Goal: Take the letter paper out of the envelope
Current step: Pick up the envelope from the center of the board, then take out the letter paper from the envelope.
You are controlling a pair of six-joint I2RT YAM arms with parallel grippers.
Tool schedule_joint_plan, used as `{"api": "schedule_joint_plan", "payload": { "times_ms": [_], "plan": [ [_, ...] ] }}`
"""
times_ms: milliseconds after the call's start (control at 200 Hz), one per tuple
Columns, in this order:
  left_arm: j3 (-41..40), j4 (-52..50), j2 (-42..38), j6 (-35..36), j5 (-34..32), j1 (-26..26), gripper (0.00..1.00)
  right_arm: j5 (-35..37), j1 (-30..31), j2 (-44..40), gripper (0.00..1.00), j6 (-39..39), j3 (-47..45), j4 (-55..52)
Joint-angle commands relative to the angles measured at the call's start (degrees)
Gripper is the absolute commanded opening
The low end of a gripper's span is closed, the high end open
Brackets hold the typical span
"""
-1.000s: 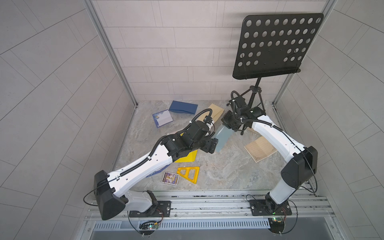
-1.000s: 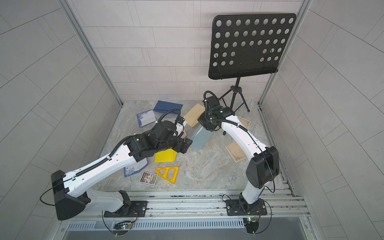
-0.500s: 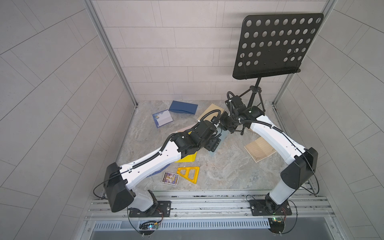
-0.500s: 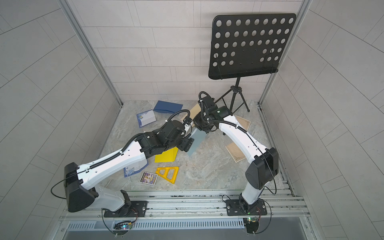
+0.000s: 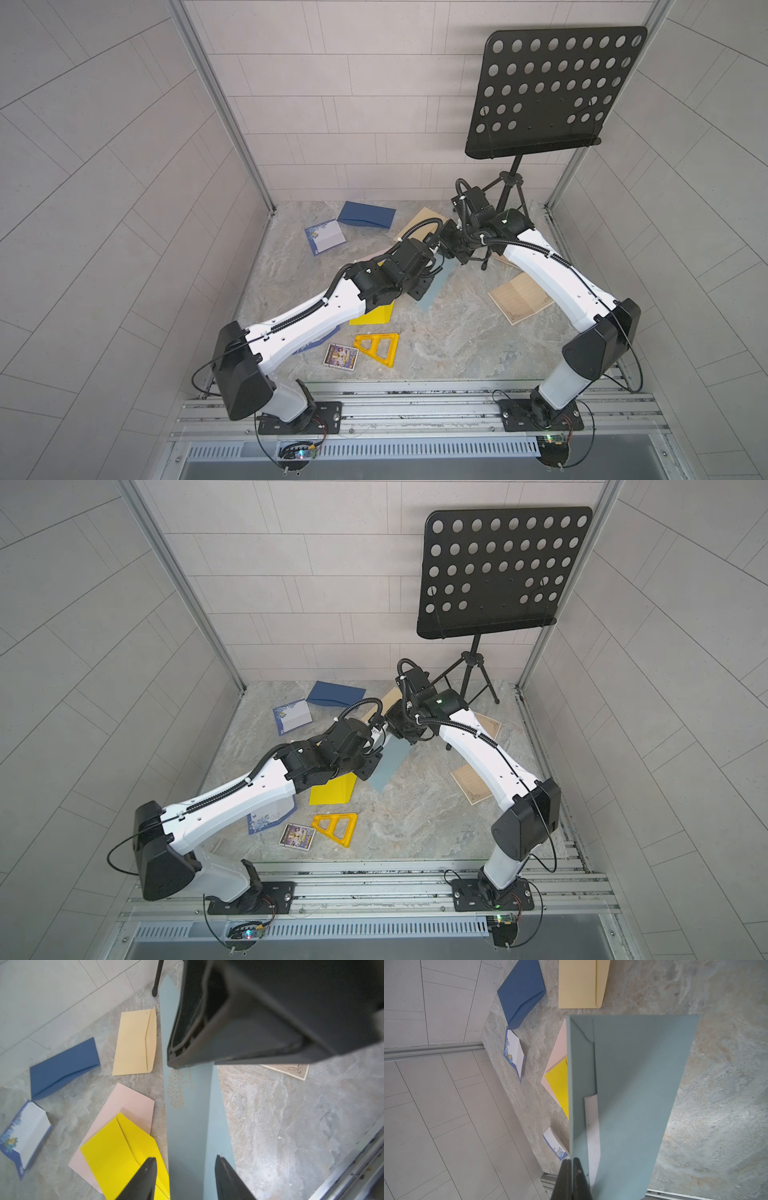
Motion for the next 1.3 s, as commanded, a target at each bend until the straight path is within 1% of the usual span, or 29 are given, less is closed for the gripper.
{"api": "schedule_joint_plan", "payload": {
  "times_ms": [0,215,335,400,490,555,625,685,740,845,895,946,966,1036,1056,1101,1126,1296],
  "plan": [
    [1.4,-0.8,-0.5,-0.6,1.0,0.3,0.38,0.2,0.4,-1.2,0.0,1.2,1.2,-1.3],
    [1.9,-0.8,-0.8,-2.8,3.1,1.1,0.11,-0.5,0.5,-0.5,0.0,1.0,2.1,-1.0],
    [2.5,-0.8,-0.8,-4.7,5.1,1.9,0.07,-0.6,0.5,-0.3,0.0,0.7,2.6,-0.3],
    [2.8,-0.8,-1.0,-6.5,6.5,2.8,0.0,-0.6,0.4,0.0,0.0,0.2,3.2,-0.3],
    [2.6,-0.4,-1.7,-10.0,9.6,4.8,0.0,-0.7,0.4,0.5,0.0,-0.7,4.0,-0.3],
    [1.8,0.1,-2.6,-13.3,13.0,7.4,0.0,-0.8,0.3,0.5,0.13,-1.4,4.4,0.4],
    [0.5,1.2,-3.7,-17.0,16.4,10.4,0.0,-0.2,-0.1,0.5,0.31,-2.2,5.3,0.5],
    [-1.1,2.6,-5.0,-19.3,18.8,12.4,0.0,0.7,-0.5,0.5,0.42,-3.3,6.5,0.5],
    [-2.2,3.6,-6.1,-20.9,20.0,13.8,0.0,1.4,-0.8,0.4,0.49,-4.1,7.6,0.5],
    [-3.9,5.0,-7.7,-23.1,21.3,15.2,0.0,1.9,-1.0,0.2,0.54,-4.9,8.6,0.8],
    [-4.6,5.6,-8.3,-23.7,21.3,15.6,0.0,1.7,-1.0,0.2,0.53,-5.0,8.8,1.3],
    [-5.0,5.7,-8.8,-23.9,20.9,15.7,0.0,1.6,-1.0,0.1,0.4,-5.1,8.6,1.5],
    [-5.1,5.6,-8.9,-24.0,20.7,15.7,0.0,1.6,-0.9,0.1,0.37,-5.2,8.3,1.8],
    [-5.1,5.3,-9.4,-24.0,20.2,15.8,0.0,1.5,-0.8,-0.3,0.35,-5.4,7.3,3.1],
    [-5.1,5.3,-9.6,-24.0,20.2,15.8,0.0,1.1,-0.7,-0.3,0.31,-5.4,7.0,3.6],
    [-4.9,5.3,-9.9,-23.9,20.5,15.8,0.0,-0.4,-0.6,0.1,0.16,-5.3,6.7,4.5],
    [-4.7,5.3,-10.0,-23.5,20.9,15.8,0.0,-0.9,-0.4,0.5,0.12,-5.3,6.9,4.6],
    [-3.3,3.6,-10.3,-21.3,21.7,15.8,0.0,-0.3,2.0,4.0,0.13,-9.1,12.7,0.4]
  ]
}}
